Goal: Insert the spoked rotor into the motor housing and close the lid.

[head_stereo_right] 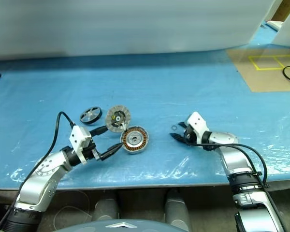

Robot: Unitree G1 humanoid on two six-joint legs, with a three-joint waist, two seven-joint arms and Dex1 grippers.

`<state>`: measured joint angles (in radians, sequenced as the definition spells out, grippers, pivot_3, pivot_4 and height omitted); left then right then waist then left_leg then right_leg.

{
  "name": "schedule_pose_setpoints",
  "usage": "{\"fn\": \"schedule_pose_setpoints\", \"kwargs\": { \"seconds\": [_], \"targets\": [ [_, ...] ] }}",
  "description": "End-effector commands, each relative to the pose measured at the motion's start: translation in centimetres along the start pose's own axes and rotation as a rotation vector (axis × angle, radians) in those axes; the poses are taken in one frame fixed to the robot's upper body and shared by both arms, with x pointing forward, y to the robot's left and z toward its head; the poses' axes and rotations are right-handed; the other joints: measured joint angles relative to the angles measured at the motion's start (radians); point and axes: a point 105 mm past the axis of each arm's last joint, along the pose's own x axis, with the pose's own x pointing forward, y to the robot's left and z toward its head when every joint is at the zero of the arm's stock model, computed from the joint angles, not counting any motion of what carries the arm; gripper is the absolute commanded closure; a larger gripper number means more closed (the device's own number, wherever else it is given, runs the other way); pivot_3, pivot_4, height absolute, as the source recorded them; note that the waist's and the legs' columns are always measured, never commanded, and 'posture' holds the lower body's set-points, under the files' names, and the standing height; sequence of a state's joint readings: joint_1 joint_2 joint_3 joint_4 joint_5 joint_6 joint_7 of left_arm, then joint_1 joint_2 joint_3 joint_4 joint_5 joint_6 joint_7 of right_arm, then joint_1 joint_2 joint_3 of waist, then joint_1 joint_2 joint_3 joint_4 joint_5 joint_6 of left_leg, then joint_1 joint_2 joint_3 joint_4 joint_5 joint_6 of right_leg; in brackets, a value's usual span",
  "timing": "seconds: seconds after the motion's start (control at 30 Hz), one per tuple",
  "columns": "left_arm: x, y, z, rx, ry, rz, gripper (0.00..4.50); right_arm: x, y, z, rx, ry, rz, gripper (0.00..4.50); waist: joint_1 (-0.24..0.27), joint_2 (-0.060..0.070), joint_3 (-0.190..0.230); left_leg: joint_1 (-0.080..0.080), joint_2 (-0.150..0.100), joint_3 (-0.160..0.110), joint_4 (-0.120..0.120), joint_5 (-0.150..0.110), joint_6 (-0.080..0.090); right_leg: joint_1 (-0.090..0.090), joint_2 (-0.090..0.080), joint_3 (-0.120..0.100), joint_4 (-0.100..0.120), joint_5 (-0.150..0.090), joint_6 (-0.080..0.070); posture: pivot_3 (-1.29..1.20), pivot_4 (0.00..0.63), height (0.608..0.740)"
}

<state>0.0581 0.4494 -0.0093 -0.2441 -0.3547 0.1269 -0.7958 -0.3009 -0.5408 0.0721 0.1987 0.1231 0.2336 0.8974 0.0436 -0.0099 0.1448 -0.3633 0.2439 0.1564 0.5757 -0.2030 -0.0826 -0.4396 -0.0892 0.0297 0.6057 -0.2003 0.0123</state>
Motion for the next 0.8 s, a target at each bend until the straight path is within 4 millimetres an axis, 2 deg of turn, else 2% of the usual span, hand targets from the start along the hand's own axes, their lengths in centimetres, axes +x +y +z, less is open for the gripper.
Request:
{"fn": "schedule_pose_setpoints", "kwargs": {
  "seconds": [0.03,0.13,0.33,0.53,0.67,0.8],
  "targets": [
    [0.1,-0.2,0.6,0.02,-0.028,-0.015,0.0,0.2,0.1,-0.4,0.012,0.028,0.004,2.79,0.0,0.0,0.0,0.0,0.0,0.0,0.0,0.0,0.0,0.0,0.0,0.0,0.0,0.0,0.0,0.0,0.15,0.74],
    [0.1,-0.2,0.5,0.021,-0.028,-0.013,0.0,0.3,0.0,-0.7,0.011,0.045,-0.004,3.8,0.0,0.0,0.0,0.0,0.0,0.0,0.0,0.0,0.0,0.0,0.0,0.0,0.0,0.0,0.0,0.0,0.15,0.74],
    [0.2,-0.1,0.9,0.026,-0.033,-0.009,0.0,0.2,-0.2,-0.7,0.004,0.049,-0.009,3.85,0.0,0.0,0.0,0.0,0.0,0.0,0.0,0.0,0.0,0.0,0.0,0.0,0.0,0.0,0.0,0.0,0.15,0.74],
    [-0.2,-0.1,1.2,0.019,-0.048,0.014,0.0,1.3,0.3,4.2,0.006,-0.124,0.034,3.85,-0.004,0.001,0.0,0.0,0.0,0.0,0.0,0.0,0.0,-0.001,0.0,0.0,0.0,0.0,0.0,0.0,0.15,0.74],
    [-1.3,0.3,1.3,0.013,-0.051,0.044,0.0,1.6,0.7,7.4,-0.003,-0.22,0.083,3.85,-0.003,0.002,0.002,-0.003,0.0,0.0,-0.001,0.0,0.0,-0.004,0.0,0.0,0.0,0.0,0.0,0.0,0.15,0.74],
    [-2.0,-0.3,1.1,0.002,-0.037,0.039,0.0,1.7,2.2,9.8,-0.005,-0.273,0.186,3.85,-0.002,0.002,0.002,-0.003,0.0,0.0,-0.003,0.0,0.0,-0.003,0.0,0.0,-0.002,0.0,0.0,0.0,0.15,0.74]
  ]
}}
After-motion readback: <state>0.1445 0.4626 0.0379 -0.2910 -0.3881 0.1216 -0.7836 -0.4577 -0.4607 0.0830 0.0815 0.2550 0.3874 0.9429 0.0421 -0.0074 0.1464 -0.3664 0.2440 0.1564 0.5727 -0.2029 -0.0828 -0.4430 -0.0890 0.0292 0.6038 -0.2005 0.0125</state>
